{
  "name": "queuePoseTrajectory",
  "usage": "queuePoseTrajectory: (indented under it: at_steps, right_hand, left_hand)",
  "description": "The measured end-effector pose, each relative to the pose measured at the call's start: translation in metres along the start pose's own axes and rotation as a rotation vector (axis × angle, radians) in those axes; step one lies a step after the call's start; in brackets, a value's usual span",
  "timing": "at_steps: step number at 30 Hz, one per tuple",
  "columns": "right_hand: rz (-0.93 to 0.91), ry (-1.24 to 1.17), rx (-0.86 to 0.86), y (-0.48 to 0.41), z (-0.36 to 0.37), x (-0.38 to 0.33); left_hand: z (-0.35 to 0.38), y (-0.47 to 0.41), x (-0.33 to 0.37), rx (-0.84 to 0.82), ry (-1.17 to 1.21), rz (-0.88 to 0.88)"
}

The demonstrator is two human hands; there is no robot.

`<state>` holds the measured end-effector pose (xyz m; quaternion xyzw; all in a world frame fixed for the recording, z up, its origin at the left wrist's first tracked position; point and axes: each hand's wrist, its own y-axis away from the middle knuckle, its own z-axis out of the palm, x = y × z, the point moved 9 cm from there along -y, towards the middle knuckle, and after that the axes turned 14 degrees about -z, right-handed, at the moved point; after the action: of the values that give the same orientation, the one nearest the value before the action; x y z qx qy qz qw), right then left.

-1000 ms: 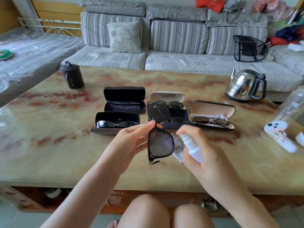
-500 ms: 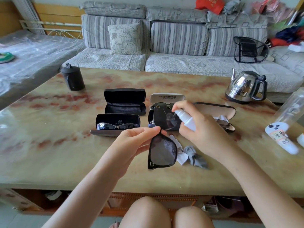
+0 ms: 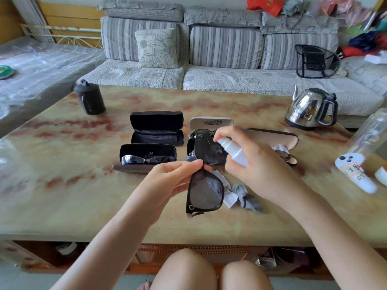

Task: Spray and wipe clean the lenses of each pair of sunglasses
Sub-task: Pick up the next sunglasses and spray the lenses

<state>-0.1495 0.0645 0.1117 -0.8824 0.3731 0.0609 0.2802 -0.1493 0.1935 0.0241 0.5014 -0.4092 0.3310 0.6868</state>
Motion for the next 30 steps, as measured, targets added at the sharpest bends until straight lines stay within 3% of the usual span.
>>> queuePoseTrajectory:
  at_steps: [4,12,18,23,30]
  right_hand:
    - [0.033,-0.027,0.048,-0.011,-0.008,0.008]
    - [0.042,-0.015,-0.089,-0.024,0.005,0.027]
    - [0.058,-0.145,0.158,-0.007,-0.018,0.045]
    - [0.29,-0.25,0.155,0.044,0.006,0.113]
    - [0.411,-0.235,0.357,0.124,0.03,0.16]
  left_hand:
    - [0.0,-0.001,0.0,-0.004,0.007,-0.01]
    - [0.001,-0.002,-0.001,-0.002,-0.007,-0.027]
    - [0.001,-0.005,-0.001,-0.006,-0.002,-0.033]
    - [-0.004,-0.005,0.0,0.011,0.001,-0.025]
    - [-0.009,-0.007,-0.004,0.035,0.009,-0.035]
